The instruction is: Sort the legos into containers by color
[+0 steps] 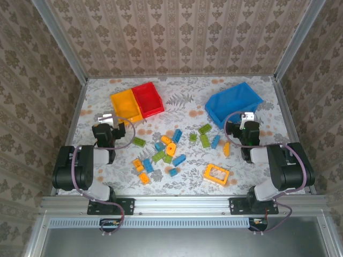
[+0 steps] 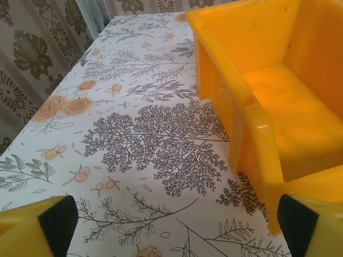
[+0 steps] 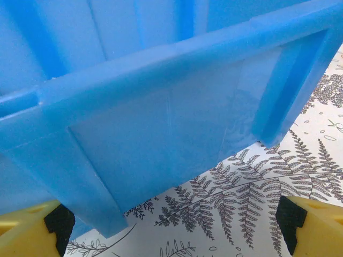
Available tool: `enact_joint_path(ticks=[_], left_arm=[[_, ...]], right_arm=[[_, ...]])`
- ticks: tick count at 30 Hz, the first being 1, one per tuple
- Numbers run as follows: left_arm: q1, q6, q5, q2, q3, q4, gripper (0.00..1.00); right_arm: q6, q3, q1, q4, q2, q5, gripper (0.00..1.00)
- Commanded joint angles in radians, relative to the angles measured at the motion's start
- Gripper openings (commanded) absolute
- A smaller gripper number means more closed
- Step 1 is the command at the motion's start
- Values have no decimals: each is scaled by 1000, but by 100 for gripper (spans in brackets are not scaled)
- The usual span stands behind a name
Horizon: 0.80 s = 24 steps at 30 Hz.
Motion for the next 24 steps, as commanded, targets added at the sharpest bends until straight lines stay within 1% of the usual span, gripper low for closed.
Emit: enact_joint_path(ticks=[1,18,20,21,24], left_arm=[[-7,21,-13,13,28,36,100],[-7,20,-11,10,28,31,100],[-8,28,-5,-1,20,43,100],[-14,36,-7,-24,22,22,100],[-58,53,-83,-142,39,-115,100]], right_arm=[[-11,29,6,65,9,-20,100],[-11,27,5,67,8,-20,100],[-11,-2,5,109,-2,-16,100],[-7,-21,7,137,-12,-5,100],[7,-76,8,183,-78,37,100]])
